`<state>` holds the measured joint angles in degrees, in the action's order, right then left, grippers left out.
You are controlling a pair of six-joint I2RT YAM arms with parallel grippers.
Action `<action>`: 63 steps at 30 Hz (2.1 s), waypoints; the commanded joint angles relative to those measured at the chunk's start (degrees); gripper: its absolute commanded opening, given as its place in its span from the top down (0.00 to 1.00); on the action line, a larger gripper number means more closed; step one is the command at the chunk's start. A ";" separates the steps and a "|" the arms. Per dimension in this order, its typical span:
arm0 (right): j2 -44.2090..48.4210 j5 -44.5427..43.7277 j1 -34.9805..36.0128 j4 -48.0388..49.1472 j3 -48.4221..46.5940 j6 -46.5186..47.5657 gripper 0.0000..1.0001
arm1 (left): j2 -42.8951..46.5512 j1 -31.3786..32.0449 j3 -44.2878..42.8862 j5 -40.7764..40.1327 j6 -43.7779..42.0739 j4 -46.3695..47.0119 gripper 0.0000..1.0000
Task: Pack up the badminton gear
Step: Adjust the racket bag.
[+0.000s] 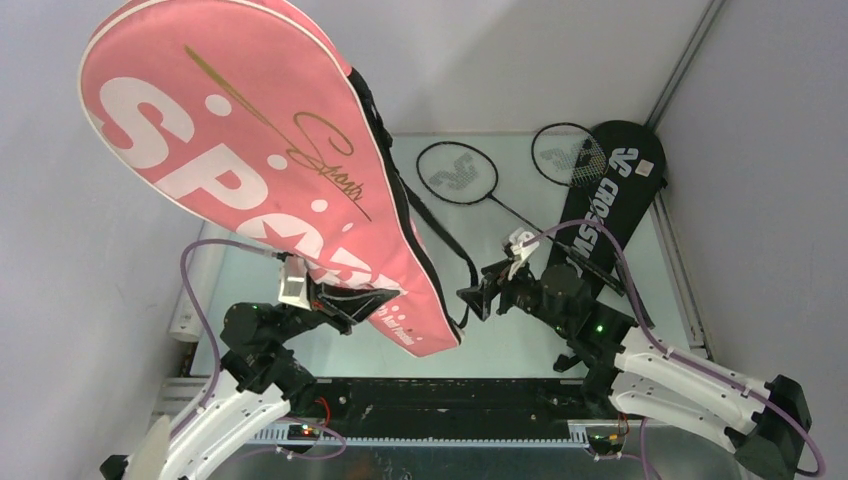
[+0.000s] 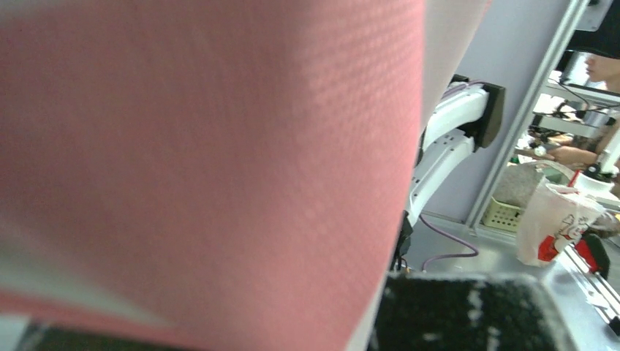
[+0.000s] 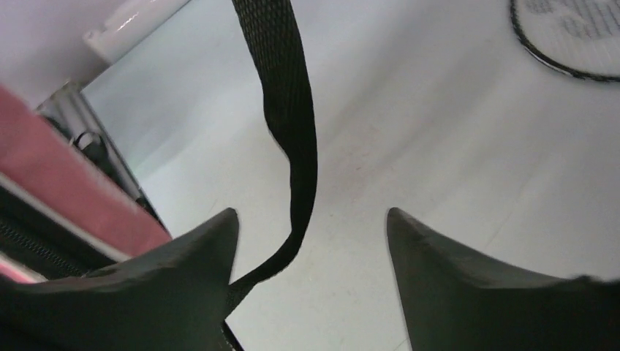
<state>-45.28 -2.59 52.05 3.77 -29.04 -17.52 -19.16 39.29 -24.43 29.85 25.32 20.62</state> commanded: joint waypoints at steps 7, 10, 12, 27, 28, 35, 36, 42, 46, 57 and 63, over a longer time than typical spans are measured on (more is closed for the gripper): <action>16.70 11.22 0.71 -3.39 1.46 4.89 0.13 | -1.26 -0.30 -1.62 5.43 -2.26 12.52 1.00; 26.70 16.35 0.77 -4.52 3.68 6.33 0.13 | -1.84 -0.32 -1.91 8.32 -4.44 11.22 1.00; 31.69 24.11 0.74 -1.21 6.34 7.91 0.13 | -2.55 -0.33 -2.21 11.36 -5.00 11.80 1.00; 6.36 46.32 0.97 7.84 1.27 15.57 0.19 | -8.04 -0.20 -5.69 22.31 -4.07 12.37 1.00; 5.25 47.16 1.04 8.73 0.71 15.71 0.19 | -7.70 -0.18 -5.36 22.20 -3.99 12.53 1.00; -3.11 50.18 3.65 11.35 -0.77 18.10 0.27 | -6.70 -0.21 -4.57 21.52 -3.20 13.35 1.00; -4.13 50.48 4.32 11.09 -1.20 18.69 0.28 | -6.65 -0.19 -4.53 21.50 -3.14 13.42 1.00; -6.82 49.74 5.99 8.32 -3.59 21.30 0.83 | -6.83 -0.21 -3.70 21.24 -1.62 15.76 1.00; -4.81 46.19 6.26 3.36 -3.92 22.08 1.00 | -6.48 -0.25 -4.46 19.57 -3.22 11.34 1.00; 1.13 31.82 8.97 -7.96 -3.77 15.84 0.85 | -3.24 -0.18 -3.88 6.83 -4.33 5.45 1.00; -1.08 36.05 10.30 -2.78 -3.83 18.61 0.68 | -5.04 -0.19 -4.24 14.12 -3.73 7.87 1.00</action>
<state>-45.71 29.74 61.39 0.91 -31.14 0.01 -23.77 39.64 -26.74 42.85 24.01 23.20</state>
